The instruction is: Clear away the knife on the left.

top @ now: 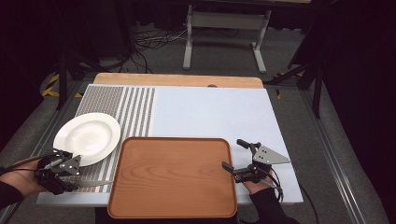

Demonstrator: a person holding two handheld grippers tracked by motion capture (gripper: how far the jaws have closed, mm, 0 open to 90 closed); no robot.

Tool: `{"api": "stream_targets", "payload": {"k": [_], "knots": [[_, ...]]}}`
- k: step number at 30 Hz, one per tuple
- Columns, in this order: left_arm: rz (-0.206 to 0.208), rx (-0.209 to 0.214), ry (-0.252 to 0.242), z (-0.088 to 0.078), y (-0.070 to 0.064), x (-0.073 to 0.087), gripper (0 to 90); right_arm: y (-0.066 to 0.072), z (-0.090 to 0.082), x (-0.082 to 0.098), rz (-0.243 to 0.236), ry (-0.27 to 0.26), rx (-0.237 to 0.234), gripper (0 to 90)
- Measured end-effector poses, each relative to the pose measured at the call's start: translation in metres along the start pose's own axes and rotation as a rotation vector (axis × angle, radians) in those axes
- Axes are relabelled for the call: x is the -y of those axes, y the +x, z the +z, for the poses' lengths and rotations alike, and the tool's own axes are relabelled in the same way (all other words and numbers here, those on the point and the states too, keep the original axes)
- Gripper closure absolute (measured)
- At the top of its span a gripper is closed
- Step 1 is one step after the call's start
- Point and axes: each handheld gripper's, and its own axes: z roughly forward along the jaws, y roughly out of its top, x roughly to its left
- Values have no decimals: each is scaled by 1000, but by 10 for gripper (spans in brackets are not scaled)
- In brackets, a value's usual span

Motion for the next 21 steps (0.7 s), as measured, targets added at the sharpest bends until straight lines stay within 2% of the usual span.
{"api": "stream_targets", "payload": {"k": [1,5,8,11,13,18,19,21], "knots": [[0,0,0,0,0,0,470,0,0,0,0,0,0,17],[45,-7,48,2,1,-1,532,0,0,0,1,0,-1,17],[76,-27,77,3,0,-2,555,0,-1,0,-4,0,1,17],[114,-19,103,4,1,-2,631,1,-1,0,-8,0,-1,17],[147,-12,122,5,1,-3,649,1,-1,0,-10,0,0,17],[178,-19,177,6,2,-2,745,1,0,0,-10,0,-2,17],[186,-27,208,6,2,-2,776,1,0,0,-11,1,-2,17],[191,-25,216,8,2,-2,788,1,0,0,-13,5,-4,18]]}}
